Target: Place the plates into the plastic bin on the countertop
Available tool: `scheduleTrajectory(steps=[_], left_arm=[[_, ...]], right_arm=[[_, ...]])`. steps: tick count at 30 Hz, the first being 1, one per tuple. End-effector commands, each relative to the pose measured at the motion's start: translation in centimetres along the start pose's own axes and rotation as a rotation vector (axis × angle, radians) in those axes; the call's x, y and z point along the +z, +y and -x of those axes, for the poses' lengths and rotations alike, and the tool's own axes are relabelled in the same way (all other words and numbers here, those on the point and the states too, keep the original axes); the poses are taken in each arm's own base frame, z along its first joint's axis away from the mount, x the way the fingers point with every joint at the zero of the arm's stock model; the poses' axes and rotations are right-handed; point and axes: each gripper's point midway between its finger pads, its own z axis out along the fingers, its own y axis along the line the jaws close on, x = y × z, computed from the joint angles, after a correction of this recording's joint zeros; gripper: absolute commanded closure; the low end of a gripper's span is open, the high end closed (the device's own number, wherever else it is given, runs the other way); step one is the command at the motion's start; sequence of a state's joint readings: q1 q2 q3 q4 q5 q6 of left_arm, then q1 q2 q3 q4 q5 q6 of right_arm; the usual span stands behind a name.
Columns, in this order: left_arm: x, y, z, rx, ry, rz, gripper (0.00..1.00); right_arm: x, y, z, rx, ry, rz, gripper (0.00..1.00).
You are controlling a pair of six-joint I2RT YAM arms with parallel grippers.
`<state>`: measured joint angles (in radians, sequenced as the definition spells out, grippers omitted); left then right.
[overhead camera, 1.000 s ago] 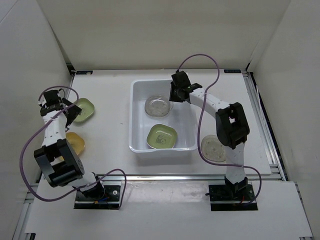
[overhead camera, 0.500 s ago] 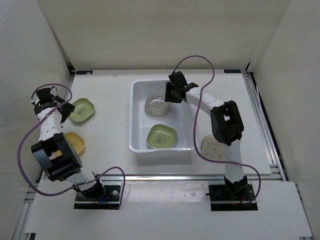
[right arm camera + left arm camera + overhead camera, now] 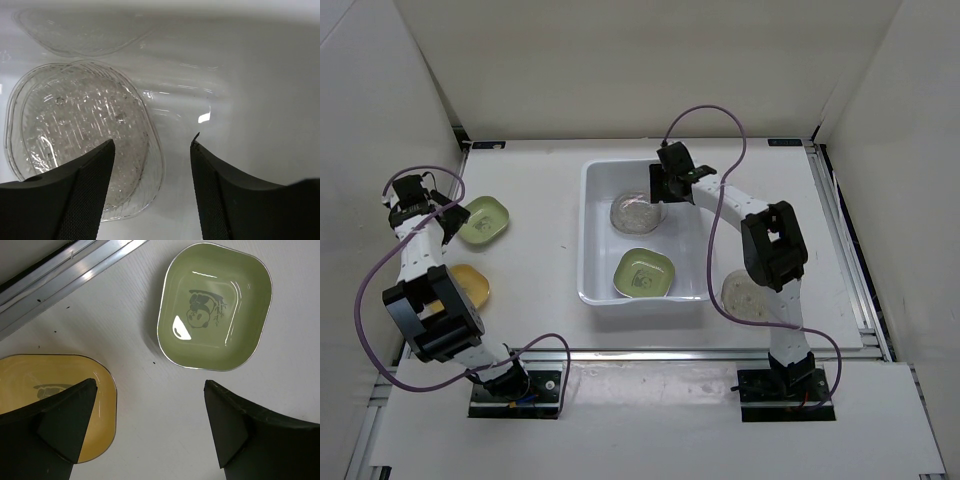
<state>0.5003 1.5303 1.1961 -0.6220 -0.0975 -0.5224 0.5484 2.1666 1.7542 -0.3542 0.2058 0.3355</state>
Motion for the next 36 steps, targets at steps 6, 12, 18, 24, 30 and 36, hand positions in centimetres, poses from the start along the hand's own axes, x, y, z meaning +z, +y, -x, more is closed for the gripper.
scheduleTrajectory(steps=[6,12,18,24,30,36], left_arm=[[-0.8,-0.9,1.9,0.001,-0.049,-0.032,0.01],[-0.8,-1.1,1.8,0.003,-0.040,-0.038,0.01],[-0.9,-1.2,1.9,0.007,-0.046,-0.044,0.01],[-0.8,-1.5,1.8,0.009,-0.033,-0.057,0.01],[-0.6,-1.4,1.7,0.012,-0.026,-0.054,0.01],[-0.7,-1.1,2.0,0.015,-0.043,-0.039,0.01]], right_arm=[[0.0,1.7,1.2,-0.094,-0.019,0.048,0.30],[0.9,3.1,-1.2,-0.095,0.042,0.083,0.30],[1.0,3.3,-1.1,-0.085,0.042,0.090,0.30],[-1.3,6.5,-1.6,-0.049,0.074,0.246,0.31],[-2.7,7.3,-1.2,-0.002,0.060,0.255,0.31],[-2.6,4.0,0.2,0.022,0.011,0.053,0.27]])
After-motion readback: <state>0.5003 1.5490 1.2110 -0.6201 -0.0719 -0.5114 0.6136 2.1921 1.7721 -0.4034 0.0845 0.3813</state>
